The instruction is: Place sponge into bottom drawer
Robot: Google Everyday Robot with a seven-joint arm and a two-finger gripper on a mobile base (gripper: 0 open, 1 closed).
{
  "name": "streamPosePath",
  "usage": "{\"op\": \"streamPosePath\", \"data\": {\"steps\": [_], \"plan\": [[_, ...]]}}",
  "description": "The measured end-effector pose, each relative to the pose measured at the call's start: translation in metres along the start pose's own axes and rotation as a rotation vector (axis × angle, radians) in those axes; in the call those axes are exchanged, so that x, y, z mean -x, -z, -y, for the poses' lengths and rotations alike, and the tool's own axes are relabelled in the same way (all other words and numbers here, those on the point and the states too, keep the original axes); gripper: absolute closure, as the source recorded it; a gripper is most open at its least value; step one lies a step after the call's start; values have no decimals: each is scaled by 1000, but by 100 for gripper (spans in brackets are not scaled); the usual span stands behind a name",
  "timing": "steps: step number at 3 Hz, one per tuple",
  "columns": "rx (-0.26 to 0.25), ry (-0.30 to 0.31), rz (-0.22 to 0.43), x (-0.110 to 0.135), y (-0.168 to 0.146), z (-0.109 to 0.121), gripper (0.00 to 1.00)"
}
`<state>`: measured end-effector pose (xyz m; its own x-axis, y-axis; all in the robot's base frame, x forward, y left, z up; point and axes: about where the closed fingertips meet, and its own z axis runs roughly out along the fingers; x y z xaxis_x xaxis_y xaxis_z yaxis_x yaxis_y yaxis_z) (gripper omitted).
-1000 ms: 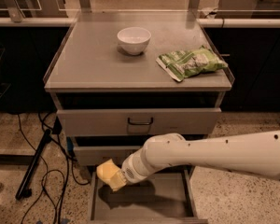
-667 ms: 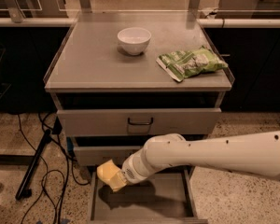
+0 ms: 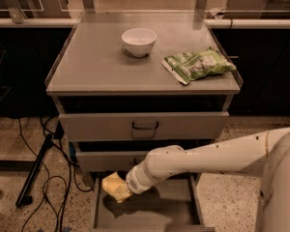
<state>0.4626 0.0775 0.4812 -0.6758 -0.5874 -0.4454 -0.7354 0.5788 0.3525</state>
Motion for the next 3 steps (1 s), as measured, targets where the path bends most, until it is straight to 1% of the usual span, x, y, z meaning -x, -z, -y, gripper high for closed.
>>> {"op": "streamPosePath", "data": {"steps": [1, 2, 3], "plan": [[-4, -27, -21, -12, -35, 20, 100], [0, -35, -22, -14, -38, 21, 100], [18, -60, -26, -20, -48, 23, 100]]}}
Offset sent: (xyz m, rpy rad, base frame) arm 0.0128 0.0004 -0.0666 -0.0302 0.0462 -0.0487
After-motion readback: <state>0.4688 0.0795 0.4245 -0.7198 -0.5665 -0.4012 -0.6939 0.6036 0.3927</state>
